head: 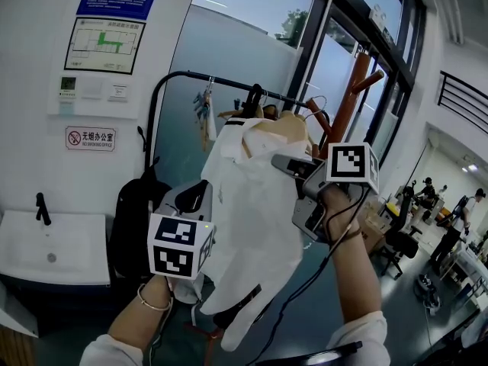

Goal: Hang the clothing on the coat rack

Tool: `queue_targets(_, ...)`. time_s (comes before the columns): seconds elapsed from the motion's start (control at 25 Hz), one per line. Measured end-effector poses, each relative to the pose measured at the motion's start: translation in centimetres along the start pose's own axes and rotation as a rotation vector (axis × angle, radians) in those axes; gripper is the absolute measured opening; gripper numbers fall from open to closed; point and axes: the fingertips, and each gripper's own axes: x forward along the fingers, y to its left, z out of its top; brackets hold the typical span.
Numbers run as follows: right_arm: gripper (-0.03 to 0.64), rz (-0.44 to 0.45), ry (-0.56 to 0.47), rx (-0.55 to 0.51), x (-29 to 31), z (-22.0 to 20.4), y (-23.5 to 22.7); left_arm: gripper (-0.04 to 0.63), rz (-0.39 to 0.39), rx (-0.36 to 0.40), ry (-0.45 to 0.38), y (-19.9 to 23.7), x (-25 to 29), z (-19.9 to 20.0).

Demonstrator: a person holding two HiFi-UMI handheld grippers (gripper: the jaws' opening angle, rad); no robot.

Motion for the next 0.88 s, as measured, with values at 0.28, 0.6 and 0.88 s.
queue_targets(0.28,0.041,-0.008,-0.004,0.004,0.0,0.1,-0.7,0.008,-0.002,-0.003,0.002,0.0,0.3,-0.3)
queue_targets(0.6,0.041,-0.017,0.005,0.019,0.2,0.0,-1.3,0.008,-0.016,-0.006,0.01,-0.8,0.7,-0.7)
queue_targets(0.88,0.041,-0.015,0.02,0.049,0.5,-0.6,-2.0,0.008,-0.017,-0.013,0.028,-0.9,0.8,-1.4)
